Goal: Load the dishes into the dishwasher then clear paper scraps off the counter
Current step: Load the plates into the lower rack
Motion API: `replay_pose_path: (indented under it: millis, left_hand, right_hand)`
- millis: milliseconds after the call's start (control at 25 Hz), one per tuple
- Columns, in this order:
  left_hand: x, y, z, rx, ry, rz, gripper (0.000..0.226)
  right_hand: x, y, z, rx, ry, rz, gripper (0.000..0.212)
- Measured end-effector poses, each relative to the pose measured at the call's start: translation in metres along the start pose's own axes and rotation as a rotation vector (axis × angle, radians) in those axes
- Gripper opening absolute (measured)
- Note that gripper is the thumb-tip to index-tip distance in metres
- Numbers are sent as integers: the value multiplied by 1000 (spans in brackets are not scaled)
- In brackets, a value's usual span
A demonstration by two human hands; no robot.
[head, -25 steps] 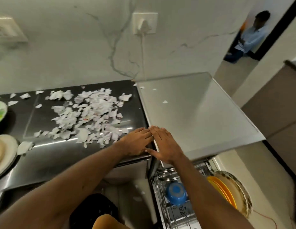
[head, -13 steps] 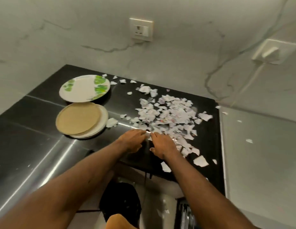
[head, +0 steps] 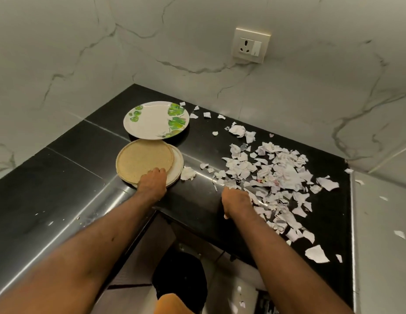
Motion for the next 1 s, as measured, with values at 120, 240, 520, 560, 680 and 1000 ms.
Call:
replay_pose_path:
  millis: [120, 240, 520, 560, 680, 1000]
  left_hand:
    - [-2, -1, 7, -27, -33, 11, 46]
    - [-2, -1, 26, -71, 16, 7, 40]
    - [9, -18, 48, -45, 105, 10, 41]
    - [11, -24, 47, -46, 151, 20, 41]
    - [15, -42, 48, -40, 477, 57, 35]
    - [1, -103, 46, 486, 1866, -69, 32]
  right_hand:
    - [1, 5, 2, 0, -22, 2, 69]
    - [-2, 11, 3, -10, -24, -5, 70]
    - [-5, 12, 3, -19, -7, -27, 64]
    - [-3, 12, 3, -17, -2, -31, 65]
    - [6, 6, 1, -1, -5, -59, 64]
    - [18, -15, -7, 64, 9, -50, 73]
Point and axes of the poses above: each hand's wrist, its own y-axis away from the middle knuckle, its own x-axis out of the back of the hand, z = x × y, the point moved 6 cm from there along -y, towards the middle knuckle, and after that the axes turned 8 degrees about y, right-handed, at the moved point
